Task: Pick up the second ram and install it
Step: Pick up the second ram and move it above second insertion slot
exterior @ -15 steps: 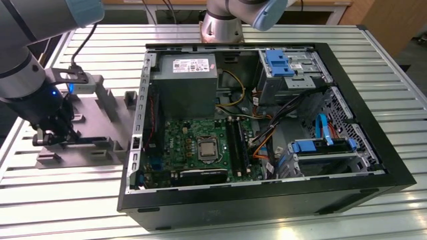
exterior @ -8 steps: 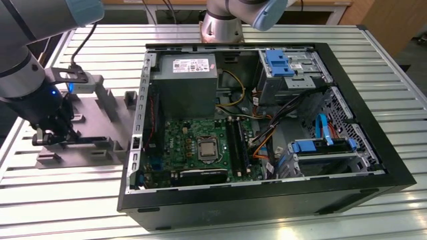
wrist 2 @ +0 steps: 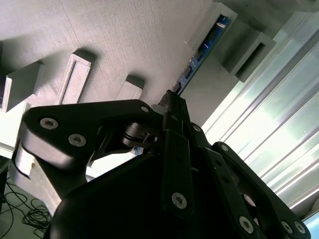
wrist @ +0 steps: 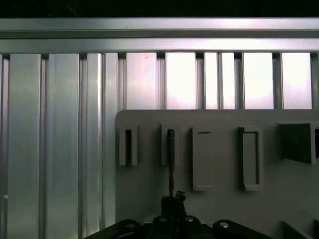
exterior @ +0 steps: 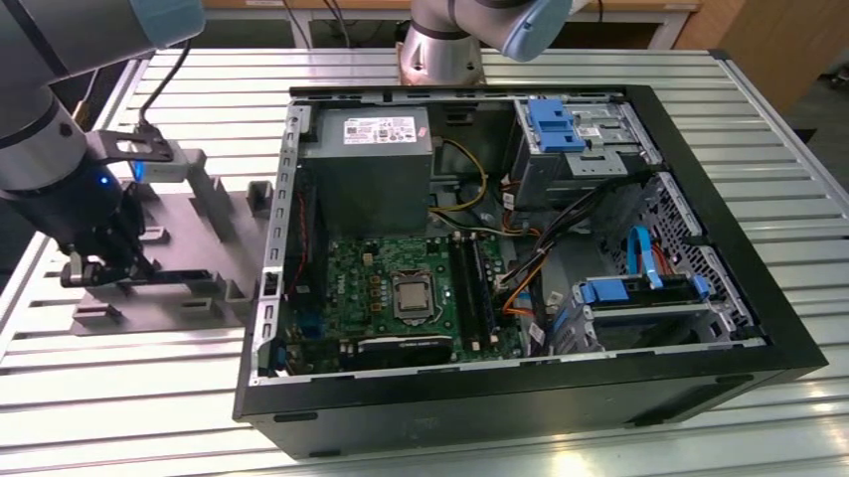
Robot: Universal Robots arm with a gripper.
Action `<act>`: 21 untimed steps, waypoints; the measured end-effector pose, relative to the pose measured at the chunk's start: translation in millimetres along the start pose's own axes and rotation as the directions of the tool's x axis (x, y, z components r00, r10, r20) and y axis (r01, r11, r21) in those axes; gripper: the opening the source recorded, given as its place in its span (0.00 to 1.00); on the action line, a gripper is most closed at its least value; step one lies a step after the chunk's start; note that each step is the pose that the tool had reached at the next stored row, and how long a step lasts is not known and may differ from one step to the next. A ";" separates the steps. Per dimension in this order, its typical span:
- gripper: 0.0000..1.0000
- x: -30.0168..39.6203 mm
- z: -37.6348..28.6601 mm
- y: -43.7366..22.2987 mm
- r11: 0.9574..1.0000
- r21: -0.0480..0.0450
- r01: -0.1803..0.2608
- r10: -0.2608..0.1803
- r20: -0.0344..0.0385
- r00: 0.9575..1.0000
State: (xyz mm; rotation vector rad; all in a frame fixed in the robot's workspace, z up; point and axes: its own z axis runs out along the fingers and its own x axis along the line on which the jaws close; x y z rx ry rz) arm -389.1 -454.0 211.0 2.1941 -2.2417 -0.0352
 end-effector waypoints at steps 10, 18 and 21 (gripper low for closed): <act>0.11 -0.1 -9.9 0.2 1.000 0.000 0.000 0.000 0.000 1.000; 0.11 -0.2 -17.9 0.3 1.000 0.000 0.000 0.000 0.000 1.000; 0.11 -0.3 -20.9 0.4 1.000 0.000 0.000 0.000 0.000 1.000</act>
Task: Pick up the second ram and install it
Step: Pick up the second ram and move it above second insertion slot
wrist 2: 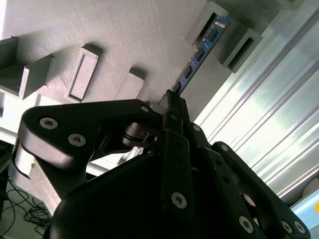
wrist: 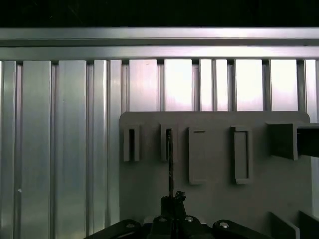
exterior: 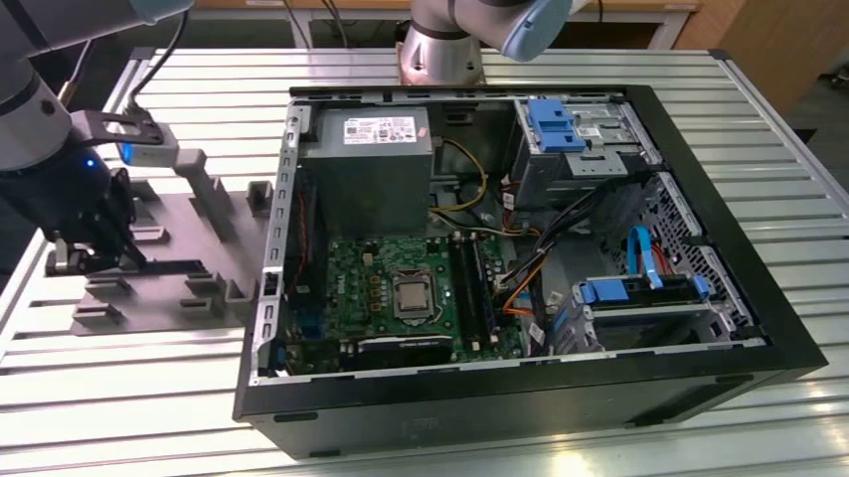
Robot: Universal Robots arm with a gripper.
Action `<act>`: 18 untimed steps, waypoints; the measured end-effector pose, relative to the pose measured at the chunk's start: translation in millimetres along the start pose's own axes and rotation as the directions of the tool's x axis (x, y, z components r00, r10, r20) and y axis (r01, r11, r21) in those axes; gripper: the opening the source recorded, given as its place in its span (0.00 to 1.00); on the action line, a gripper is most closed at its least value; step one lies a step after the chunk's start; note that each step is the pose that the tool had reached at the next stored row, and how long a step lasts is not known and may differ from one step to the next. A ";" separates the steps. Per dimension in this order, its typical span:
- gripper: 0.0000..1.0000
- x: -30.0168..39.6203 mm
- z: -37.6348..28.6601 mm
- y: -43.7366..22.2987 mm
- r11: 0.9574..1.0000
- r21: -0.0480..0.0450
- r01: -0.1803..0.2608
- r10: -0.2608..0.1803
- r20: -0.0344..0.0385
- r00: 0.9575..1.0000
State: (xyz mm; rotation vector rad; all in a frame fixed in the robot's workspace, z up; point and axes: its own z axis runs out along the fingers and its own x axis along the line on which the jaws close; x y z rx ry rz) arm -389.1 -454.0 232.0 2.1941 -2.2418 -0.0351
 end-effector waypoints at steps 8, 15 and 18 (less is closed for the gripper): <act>0.11 -0.1 -9.1 0.2 1.000 0.000 0.000 0.000 0.000 1.000; 0.11 -0.2 -16.7 0.3 1.000 0.000 0.000 0.000 0.000 1.000; 0.11 -0.2 -20.0 0.4 1.000 0.000 0.000 0.000 0.000 1.000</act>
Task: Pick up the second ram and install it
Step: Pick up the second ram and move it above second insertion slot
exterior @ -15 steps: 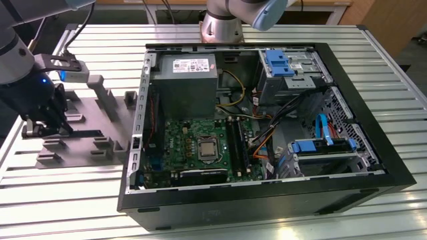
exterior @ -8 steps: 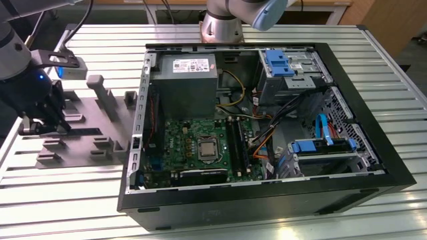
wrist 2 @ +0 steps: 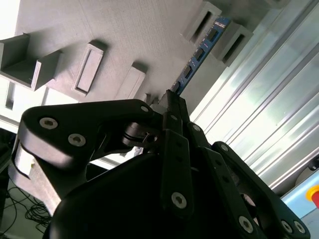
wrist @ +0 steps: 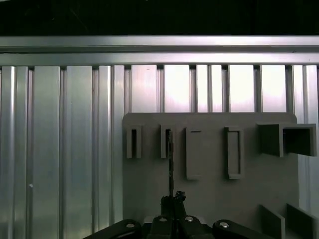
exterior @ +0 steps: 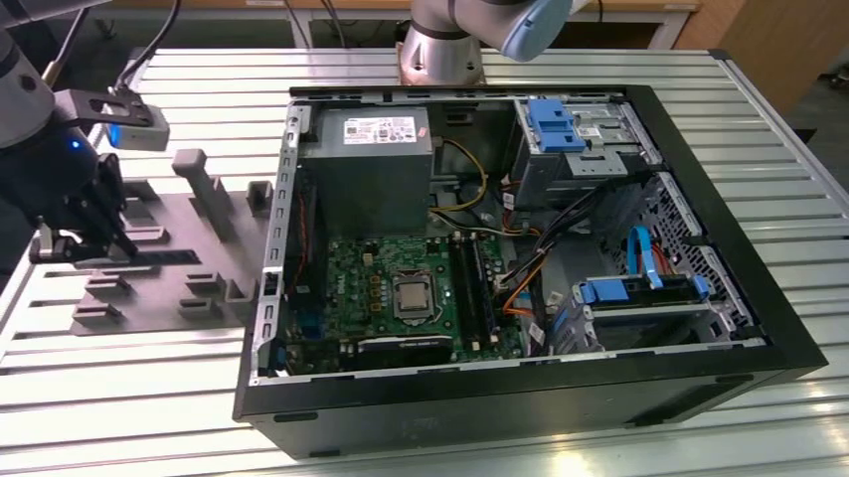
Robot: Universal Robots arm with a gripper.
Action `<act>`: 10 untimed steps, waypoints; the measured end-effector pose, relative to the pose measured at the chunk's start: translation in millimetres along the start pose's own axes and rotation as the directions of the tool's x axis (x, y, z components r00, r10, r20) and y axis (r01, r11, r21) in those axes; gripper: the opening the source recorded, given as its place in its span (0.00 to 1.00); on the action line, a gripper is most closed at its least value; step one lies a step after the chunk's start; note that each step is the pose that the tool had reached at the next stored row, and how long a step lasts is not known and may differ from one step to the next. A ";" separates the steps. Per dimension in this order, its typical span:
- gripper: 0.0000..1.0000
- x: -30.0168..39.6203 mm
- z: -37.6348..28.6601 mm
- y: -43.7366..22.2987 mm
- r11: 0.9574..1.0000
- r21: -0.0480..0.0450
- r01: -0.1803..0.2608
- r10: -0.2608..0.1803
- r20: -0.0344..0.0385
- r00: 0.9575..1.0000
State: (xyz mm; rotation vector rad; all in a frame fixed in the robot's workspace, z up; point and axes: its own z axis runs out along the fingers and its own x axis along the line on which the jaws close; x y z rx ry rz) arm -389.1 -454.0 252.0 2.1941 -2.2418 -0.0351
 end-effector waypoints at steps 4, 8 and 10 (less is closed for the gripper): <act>0.11 -0.1 -4.5 0.1 1.000 0.000 0.000 0.000 0.000 1.000; 0.11 -0.1 -8.7 0.2 1.000 0.000 0.000 0.000 0.000 1.000; 0.11 -0.1 -10.6 0.2 1.000 0.000 0.000 0.000 0.000 1.000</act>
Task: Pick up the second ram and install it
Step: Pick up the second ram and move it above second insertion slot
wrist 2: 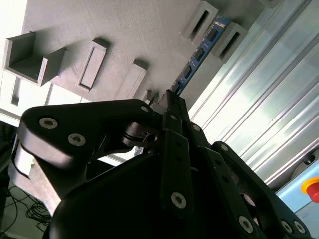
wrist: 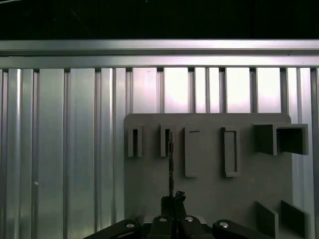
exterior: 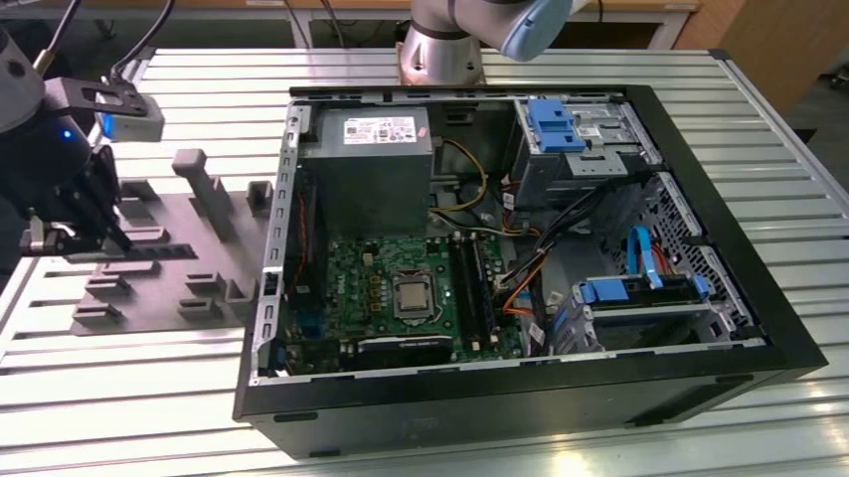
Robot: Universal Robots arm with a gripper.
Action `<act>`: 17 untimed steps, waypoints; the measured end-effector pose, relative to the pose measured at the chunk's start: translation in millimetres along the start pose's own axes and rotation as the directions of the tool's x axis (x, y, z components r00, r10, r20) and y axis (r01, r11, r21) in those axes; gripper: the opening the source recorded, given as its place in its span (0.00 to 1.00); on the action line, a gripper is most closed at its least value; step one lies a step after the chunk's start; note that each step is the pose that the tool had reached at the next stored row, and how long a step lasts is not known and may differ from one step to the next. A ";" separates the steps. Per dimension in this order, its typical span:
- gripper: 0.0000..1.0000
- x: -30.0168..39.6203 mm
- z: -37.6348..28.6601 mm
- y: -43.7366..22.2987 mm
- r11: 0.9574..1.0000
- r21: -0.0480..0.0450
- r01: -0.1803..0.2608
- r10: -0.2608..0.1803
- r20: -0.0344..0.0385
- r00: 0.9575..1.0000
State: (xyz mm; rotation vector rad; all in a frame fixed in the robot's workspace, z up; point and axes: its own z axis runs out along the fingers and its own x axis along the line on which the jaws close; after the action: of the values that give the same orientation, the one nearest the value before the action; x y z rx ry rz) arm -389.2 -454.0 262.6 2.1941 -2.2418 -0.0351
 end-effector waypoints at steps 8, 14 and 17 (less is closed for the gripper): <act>0.11 -0.1 -8.6 0.2 1.000 0.000 0.000 0.000 0.000 1.000; 0.11 -0.2 -14.8 0.3 1.000 0.000 0.000 0.000 0.000 1.000; 0.11 -0.2 -17.7 0.3 1.000 0.000 0.000 0.000 0.000 1.000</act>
State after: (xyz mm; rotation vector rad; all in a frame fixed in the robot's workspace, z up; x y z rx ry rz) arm -389.1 -454.0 280.3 2.1941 -2.2418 -0.0351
